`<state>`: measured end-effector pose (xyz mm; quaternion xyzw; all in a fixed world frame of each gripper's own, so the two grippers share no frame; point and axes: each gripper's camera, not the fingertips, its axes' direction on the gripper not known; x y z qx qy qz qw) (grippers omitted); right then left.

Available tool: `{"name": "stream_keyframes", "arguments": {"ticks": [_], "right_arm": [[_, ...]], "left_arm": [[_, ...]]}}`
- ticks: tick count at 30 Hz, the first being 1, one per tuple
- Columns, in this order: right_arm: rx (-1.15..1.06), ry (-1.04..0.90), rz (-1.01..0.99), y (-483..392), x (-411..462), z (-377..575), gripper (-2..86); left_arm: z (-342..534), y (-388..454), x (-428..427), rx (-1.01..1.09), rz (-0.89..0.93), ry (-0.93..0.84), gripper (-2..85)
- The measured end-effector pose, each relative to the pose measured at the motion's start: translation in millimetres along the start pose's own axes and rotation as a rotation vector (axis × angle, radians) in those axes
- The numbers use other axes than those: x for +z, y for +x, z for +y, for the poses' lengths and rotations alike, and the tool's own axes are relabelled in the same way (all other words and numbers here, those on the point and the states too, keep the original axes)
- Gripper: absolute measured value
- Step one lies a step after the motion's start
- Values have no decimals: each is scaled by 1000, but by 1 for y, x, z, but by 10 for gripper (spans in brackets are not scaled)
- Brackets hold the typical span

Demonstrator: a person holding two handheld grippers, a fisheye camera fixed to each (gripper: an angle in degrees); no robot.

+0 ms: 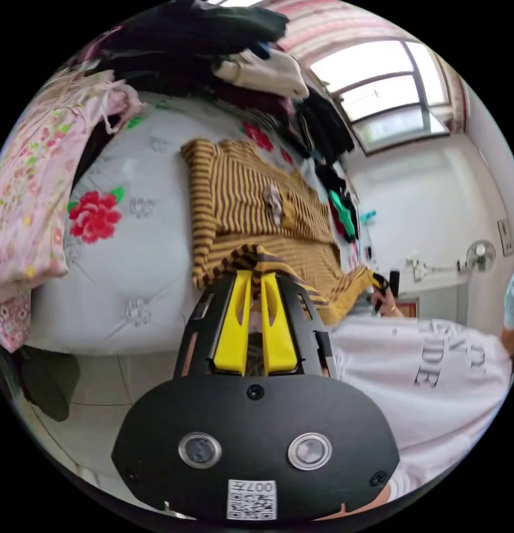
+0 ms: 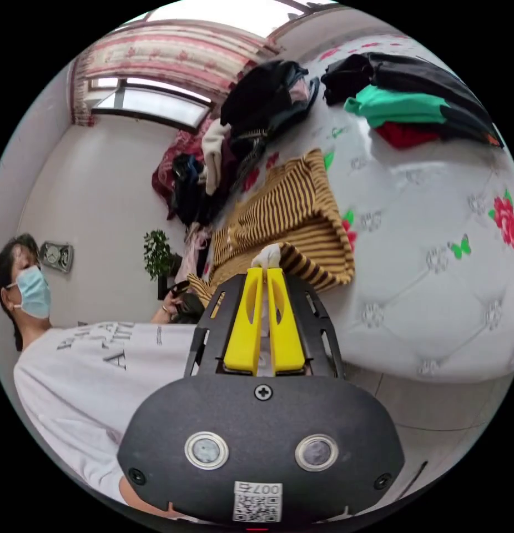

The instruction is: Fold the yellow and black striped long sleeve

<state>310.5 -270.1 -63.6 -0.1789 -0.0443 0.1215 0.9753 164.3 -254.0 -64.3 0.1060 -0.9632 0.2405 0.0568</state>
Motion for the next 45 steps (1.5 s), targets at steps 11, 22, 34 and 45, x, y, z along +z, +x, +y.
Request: {"name": "stream_keyframes", "arguments": {"ticks": [11,22,34,45], "right_arm": [[85,-39,69,53,44,-13,-3],[80,-41,80,64,40,0,-2],[-1,-29,29,50,-24,44,-3],[-6,-90,-22,62,-89,103,-3]], "left_arm": [[22,-7,1,-121,-169,51,119],[-11,17,41,-74,-373,-154,41],[52,5,-84,34,3,-197,-9],[265,-61,-175,-322,360,414,-10]]}}
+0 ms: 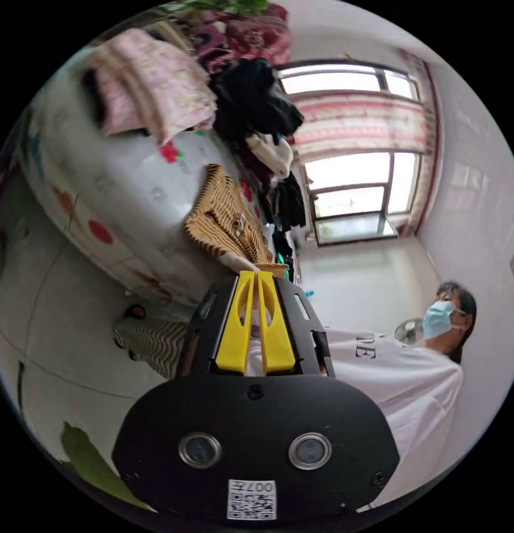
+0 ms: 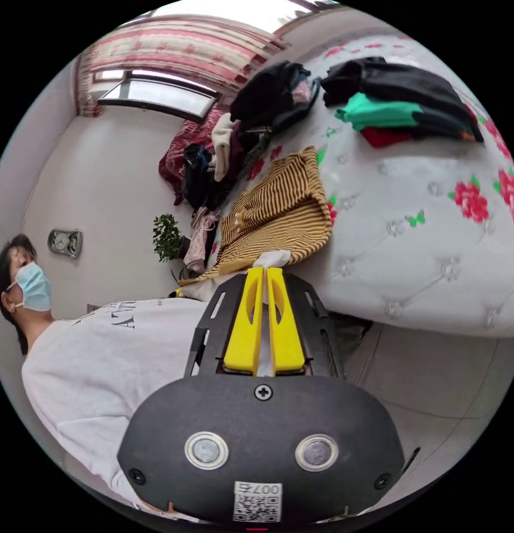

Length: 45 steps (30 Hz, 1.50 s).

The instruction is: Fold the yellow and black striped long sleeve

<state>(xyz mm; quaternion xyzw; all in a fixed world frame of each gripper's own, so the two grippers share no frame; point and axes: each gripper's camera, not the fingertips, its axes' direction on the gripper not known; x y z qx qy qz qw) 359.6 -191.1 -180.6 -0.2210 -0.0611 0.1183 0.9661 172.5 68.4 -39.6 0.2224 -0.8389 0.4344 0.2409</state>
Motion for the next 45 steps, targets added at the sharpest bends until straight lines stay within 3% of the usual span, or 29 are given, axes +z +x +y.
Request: {"name": "stream_keyframes", "arguments": {"ticks": [6,14,20,23,31,36,39,42,45], "right_arm": [[119,-95,-58,27,24,-5,-3],[186,-6,-134,-16,27,-127,-1],[184,278,-34,-49,40,-257,16],[220,226,58,-56,71,-282,38],[142,48,357,-75,123,-216,82],[317,148,202,-62,116,-188,103],[376,145,111,-58,128,-198,104],[398,117,108,-61,136,-214,80],[431,59,190,-64,131,-218,30]], "left_arm": [[19,-30,12,-99,48,-2,-10],[-138,2,79,16,91,-82,-8],[-268,3,154,-157,76,137,32],[-276,-8,183,-223,-9,249,74],[-204,-2,223,14,-389,20,82],[-162,29,249,95,-551,-16,71],[-153,81,299,286,-608,-56,59],[-145,130,383,519,-556,-225,57],[-136,145,445,564,-627,-315,16]]}}
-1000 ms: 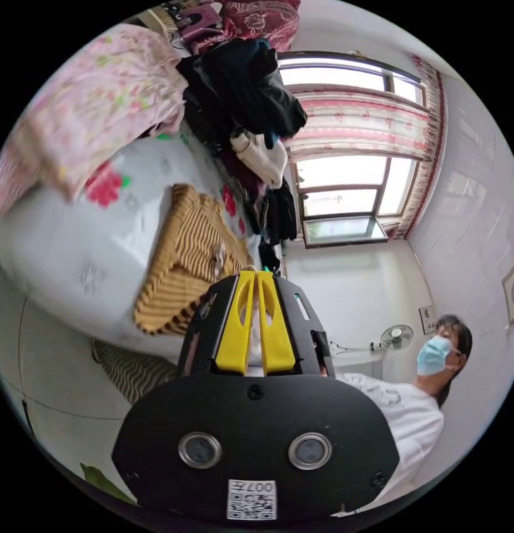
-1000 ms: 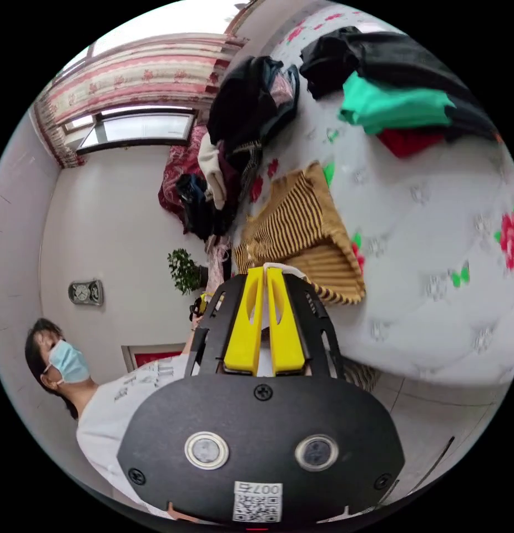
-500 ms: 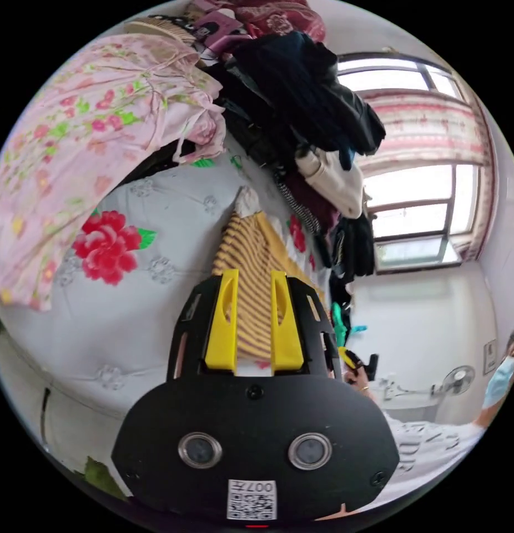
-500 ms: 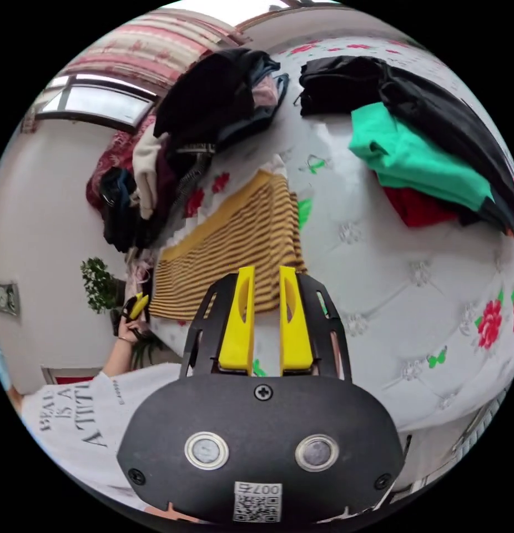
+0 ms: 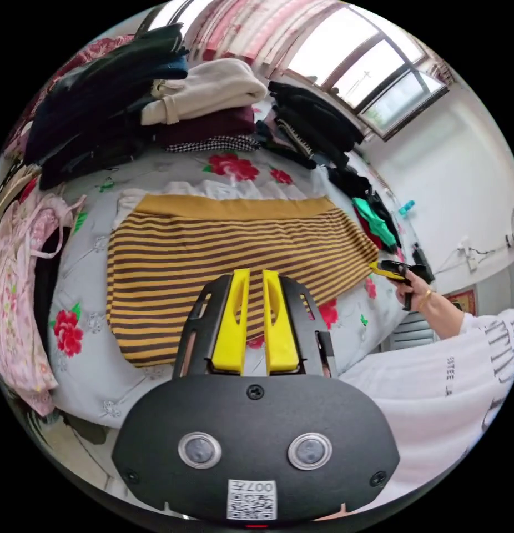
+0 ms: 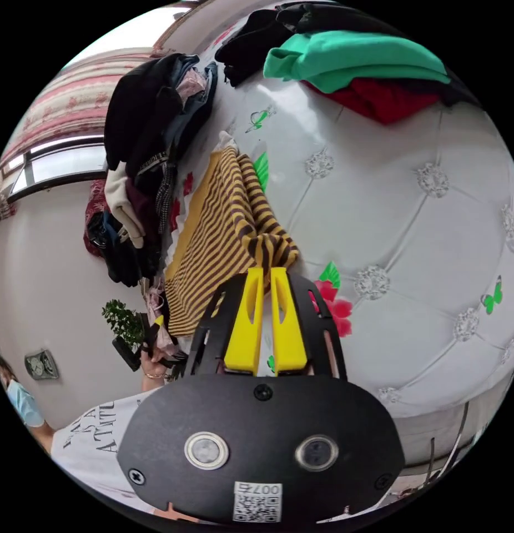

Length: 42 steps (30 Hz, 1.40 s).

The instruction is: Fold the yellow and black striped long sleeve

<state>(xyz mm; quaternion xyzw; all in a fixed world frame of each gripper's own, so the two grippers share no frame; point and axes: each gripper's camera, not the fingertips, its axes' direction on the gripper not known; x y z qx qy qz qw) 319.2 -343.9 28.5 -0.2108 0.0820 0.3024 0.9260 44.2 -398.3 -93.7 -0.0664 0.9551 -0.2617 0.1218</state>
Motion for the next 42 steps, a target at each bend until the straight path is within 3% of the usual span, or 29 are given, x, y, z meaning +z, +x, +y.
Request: {"name": "stream_keyframes", "arguments": {"ticks": [4,10,15,18,20,23,26,34,38,42], "right_arm": [[-20,37,-14,3,-23,19,16],[15,147,-184,12,-48,36,67],[-278,237,-50,-45,-72,23,95],[-531,51,95,-80,-66,0,94],[-687,-183,213,-102,-47,-14,77],[-792,-419,291,-121,-23,-19,50],[-860,-507,448,-122,-16,-10,29],[-505,-247,317,-66,-82,0,53],[-303,-111,-46,-40,-97,27,71],[-108,-55,-167,-24,-78,42,73]], "left_arm": [[20,-18,18,-149,-111,-42,-7],[53,-44,-2,-283,-103,-27,-10],[38,-29,3,-269,-125,-1,-10],[39,-44,26,-336,-146,-63,-10],[41,-56,49,-377,-172,-166,-10],[40,-59,56,-360,-150,-158,-10],[32,-58,60,-357,-162,-201,-10],[41,-51,48,-404,-169,-141,-10],[40,-19,22,-290,-179,-58,-10],[21,32,27,-109,-120,-29,-9]]}}
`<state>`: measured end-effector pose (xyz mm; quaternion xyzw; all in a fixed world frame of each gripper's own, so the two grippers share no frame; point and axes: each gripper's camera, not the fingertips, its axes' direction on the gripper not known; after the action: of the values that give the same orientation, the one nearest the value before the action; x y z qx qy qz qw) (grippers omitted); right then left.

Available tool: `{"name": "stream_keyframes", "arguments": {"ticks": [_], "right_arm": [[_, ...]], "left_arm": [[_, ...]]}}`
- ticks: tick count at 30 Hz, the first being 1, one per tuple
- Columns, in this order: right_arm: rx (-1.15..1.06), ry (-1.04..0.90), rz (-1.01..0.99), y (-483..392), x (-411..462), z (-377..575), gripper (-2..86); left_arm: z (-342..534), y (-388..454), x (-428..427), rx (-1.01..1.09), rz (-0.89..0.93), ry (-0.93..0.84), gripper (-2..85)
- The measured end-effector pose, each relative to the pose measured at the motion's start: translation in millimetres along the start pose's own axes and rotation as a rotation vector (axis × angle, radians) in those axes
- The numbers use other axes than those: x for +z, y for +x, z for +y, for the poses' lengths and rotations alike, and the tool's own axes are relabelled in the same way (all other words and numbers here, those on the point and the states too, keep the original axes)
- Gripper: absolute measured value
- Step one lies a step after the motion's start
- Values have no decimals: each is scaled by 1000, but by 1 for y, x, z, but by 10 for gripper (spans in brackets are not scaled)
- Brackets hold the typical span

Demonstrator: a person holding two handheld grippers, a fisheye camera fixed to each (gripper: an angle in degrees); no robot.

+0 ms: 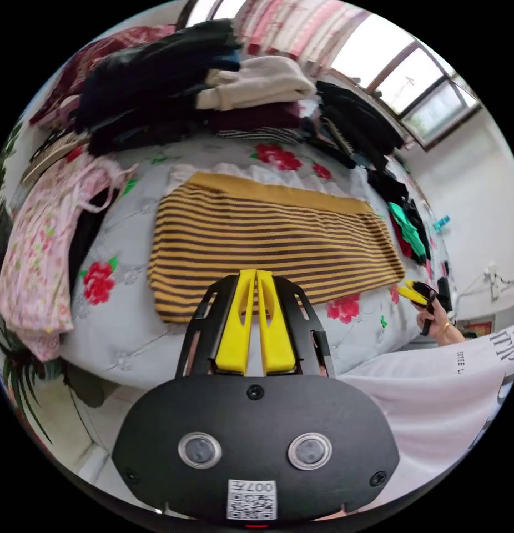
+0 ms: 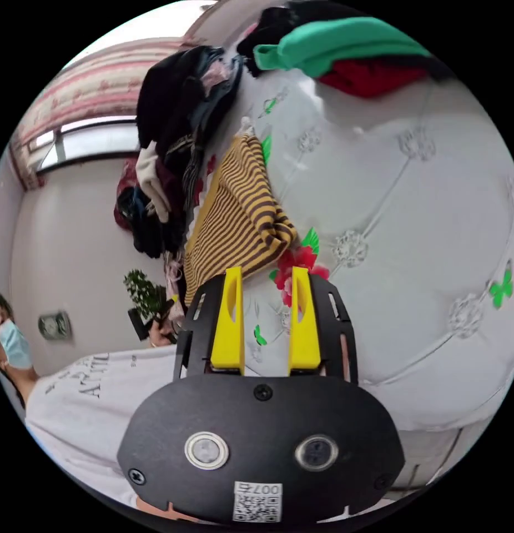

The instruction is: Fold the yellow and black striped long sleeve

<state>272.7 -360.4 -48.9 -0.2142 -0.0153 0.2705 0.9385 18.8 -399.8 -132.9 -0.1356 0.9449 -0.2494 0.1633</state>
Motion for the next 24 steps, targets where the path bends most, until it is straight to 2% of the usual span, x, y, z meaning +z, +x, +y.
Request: {"name": "stream_keyframes", "arguments": {"ticks": [3,5,9,10,11,15,17,20,24], "right_arm": [[139,113,-100,12,7,5,57],[219,163,-175,15,11,4,36],[184,167,-89,-10,4,-5,9],[131,162,-59,-26,-1,-10,5],[75,162,-52,-45,-7,-16,2],[-171,122,-58,-130,-11,-41,-1],[-401,19,-9,-210,11,-58,-2],[-697,-162,35,-309,68,-61,-1],[-975,-394,4,-395,157,-31,0]], "left_arm": [[-16,43,30,122,128,-38,-6],[-24,68,50,201,152,-63,-5],[-33,101,103,317,176,-183,-7],[-32,102,124,326,107,-267,-8],[-30,101,128,337,108,-279,-9],[-23,87,113,391,114,-233,-10],[-16,73,100,391,114,-215,-10],[5,26,68,260,176,-148,-10],[57,-68,20,-20,216,-43,-7]]}}
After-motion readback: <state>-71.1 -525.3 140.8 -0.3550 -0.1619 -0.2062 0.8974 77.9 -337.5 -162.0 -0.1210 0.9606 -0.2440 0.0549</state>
